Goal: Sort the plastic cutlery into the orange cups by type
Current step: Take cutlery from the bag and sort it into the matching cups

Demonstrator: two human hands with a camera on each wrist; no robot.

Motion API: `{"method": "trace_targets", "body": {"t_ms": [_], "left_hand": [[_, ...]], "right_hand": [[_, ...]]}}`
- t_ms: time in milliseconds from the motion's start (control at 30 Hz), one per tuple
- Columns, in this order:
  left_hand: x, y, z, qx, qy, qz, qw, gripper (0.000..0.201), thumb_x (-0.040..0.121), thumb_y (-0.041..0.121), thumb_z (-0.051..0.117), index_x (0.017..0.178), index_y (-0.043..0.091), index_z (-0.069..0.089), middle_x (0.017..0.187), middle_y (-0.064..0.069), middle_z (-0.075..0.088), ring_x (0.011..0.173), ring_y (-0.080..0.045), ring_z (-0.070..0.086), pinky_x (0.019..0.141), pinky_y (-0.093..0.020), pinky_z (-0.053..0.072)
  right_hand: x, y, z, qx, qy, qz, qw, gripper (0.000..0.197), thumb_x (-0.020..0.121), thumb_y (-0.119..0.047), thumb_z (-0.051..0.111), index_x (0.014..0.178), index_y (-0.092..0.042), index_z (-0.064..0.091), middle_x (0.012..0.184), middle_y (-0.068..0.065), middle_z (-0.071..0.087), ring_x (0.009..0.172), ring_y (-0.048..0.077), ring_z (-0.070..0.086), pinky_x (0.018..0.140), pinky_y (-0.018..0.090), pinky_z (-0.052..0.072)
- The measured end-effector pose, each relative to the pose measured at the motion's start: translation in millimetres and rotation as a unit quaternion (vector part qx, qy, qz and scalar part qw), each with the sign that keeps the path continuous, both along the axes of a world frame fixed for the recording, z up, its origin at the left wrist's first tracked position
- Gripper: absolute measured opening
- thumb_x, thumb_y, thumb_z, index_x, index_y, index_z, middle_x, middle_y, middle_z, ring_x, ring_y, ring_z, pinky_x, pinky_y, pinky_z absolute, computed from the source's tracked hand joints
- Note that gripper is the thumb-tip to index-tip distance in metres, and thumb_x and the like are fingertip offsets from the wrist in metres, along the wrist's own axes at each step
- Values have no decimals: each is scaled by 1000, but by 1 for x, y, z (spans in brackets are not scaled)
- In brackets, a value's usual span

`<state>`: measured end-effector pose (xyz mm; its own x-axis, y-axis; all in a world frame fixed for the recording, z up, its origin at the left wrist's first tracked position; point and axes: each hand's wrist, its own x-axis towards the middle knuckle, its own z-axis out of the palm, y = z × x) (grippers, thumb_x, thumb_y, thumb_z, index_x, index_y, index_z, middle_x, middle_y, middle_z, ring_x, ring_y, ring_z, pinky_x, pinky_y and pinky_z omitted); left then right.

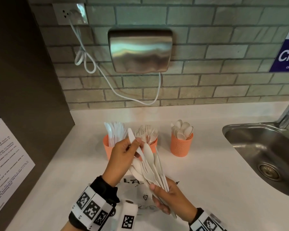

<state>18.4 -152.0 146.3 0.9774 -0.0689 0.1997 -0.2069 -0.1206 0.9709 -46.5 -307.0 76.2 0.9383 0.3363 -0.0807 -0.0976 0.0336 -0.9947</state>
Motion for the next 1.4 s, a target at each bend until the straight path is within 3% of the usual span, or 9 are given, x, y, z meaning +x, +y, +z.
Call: {"method": "trace_targets", "body": {"t_ms": [167, 267, 367, 567, 900, 1100, 1267, 1333, 1400], "left_hand": [[1, 10, 30, -166, -61, 74, 981, 33, 100, 21, 32, 82, 10, 58, 60, 1, 67, 58, -10, 64, 55, -16, 49], [4, 24, 43, -234, -89, 116, 961, 32, 101, 28, 30, 83, 19, 55, 45, 7, 46, 39, -7, 45, 41, -16, 39], [3, 28, 43, -140, -68, 105, 982, 28, 98, 25, 41, 78, 20, 60, 43, 11, 32, 36, -1, 25, 35, -13, 23], [-13, 8, 15, 48, -62, -15, 997, 13, 83, 10, 64, 73, 14, 71, 67, 7, 70, 59, 3, 58, 61, -9, 44], [-22, 6, 5, 87, -17, -68, 994, 8, 79, 15, 70, 73, 11, 74, 78, -2, 74, 77, -16, 68, 76, -23, 51], [-10, 11, 5, 57, -20, -13, 998, 6, 81, 17, 68, 81, 16, 74, 83, 0, 72, 73, -4, 62, 71, -12, 47], [-8, 8, -4, 138, 65, -73, 986, 25, 86, 31, 63, 75, 11, 74, 85, -12, 72, 84, -28, 66, 82, -40, 50], [-8, 5, -4, 139, 72, -61, 986, 27, 87, 26, 61, 74, 6, 73, 84, -17, 71, 76, -29, 63, 75, -36, 47], [-8, 2, -3, 96, 55, -28, 993, 28, 87, 18, 61, 63, 8, 70, 67, -6, 68, 63, -11, 56, 67, -21, 41]], "right_hand": [[-4, 0, 2, -27, -35, -2, 999, 18, 89, -28, 55, 107, -23, 55, 50, -8, 50, 35, 2, 44, 33, 14, 32], [-6, -1, 1, -40, -41, -14, 998, 20, 90, -26, 54, 110, -24, 54, 50, -9, 50, 37, 2, 45, 33, 14, 32], [-7, -1, 0, -36, -48, -29, 998, 26, 86, -27, 54, 111, -19, 54, 48, -9, 50, 36, 2, 43, 35, 12, 32], [-6, 1, 3, -23, -78, -48, 996, 21, 83, -21, 55, 103, -14, 56, 44, -10, 50, 33, 2, 42, 37, 9, 33], [-8, 3, -5, -24, -62, -85, 994, 15, 84, -12, 60, 99, -17, 59, 45, -10, 49, 36, 3, 39, 38, 13, 35], [-9, -1, 3, -46, -71, -84, 993, 15, 87, -2, 58, 91, -16, 60, 41, -7, 48, 32, 4, 40, 36, 10, 34], [-8, 0, 3, -51, -62, -71, 994, 15, 87, -5, 60, 97, -17, 60, 44, -8, 54, 32, 3, 44, 34, 14, 33], [-9, -1, 1, -58, -63, -65, 994, 15, 87, -5, 59, 98, -15, 60, 45, -9, 54, 32, 3, 43, 34, 14, 33], [-10, -2, 0, -64, -70, -58, 994, 15, 87, -3, 59, 101, -11, 60, 46, -12, 55, 33, 3, 44, 36, 13, 34]]}}
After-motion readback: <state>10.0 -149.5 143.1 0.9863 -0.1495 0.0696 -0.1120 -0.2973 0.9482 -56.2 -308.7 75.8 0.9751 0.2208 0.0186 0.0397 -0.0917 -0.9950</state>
